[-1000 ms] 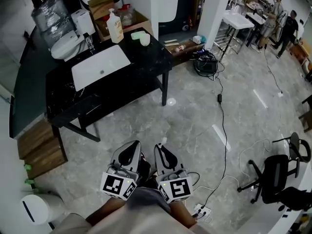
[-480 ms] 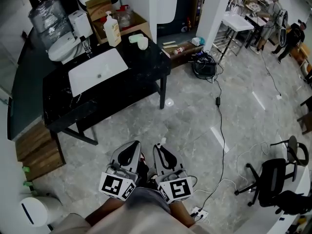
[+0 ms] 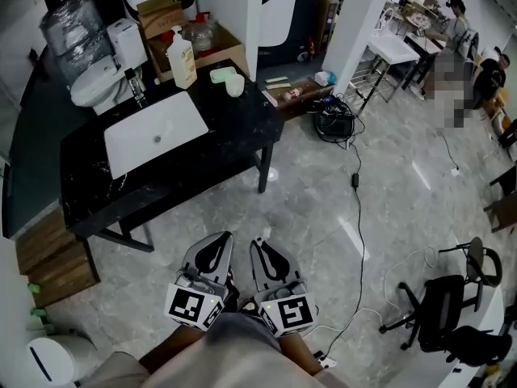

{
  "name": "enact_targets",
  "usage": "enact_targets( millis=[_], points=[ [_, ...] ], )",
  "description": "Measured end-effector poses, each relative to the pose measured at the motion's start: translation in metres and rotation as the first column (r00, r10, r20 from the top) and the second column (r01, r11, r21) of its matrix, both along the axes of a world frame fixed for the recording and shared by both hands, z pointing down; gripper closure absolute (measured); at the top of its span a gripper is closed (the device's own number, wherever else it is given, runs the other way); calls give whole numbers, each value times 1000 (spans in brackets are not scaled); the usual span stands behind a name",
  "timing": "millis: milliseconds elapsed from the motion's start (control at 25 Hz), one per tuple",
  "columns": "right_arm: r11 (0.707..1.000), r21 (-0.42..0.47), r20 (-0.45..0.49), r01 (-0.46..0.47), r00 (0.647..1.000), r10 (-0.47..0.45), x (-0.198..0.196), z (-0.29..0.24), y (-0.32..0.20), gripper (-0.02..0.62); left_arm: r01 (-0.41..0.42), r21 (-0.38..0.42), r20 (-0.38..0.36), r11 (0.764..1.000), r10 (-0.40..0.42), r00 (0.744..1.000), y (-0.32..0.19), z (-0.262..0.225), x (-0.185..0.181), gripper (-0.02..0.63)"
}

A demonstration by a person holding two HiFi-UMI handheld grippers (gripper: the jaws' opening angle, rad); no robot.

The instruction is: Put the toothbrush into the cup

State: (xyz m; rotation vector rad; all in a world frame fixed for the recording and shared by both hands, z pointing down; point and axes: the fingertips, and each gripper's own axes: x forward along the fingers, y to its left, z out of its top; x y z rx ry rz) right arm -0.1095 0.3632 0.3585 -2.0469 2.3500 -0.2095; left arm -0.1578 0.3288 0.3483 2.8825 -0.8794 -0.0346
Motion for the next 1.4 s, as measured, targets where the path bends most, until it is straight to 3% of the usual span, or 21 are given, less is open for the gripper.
enact_targets(
  millis=[760,1160,1400],
  points=[
    [999,-46,-62,-20,998,17,-8,4,-125,552,-102,-9,-61,995,101,993,-121,-2,6,595],
    [998,-58,-66,-30,997,26,-8,7,-150,552,-120,-45,-72,992,117,991,-145,6,8,595],
    [997,-56,-61,-44,997,40,16,14,-163,552,-138,-65,-48,988,135,990,-154,20,35,595]
  ],
)
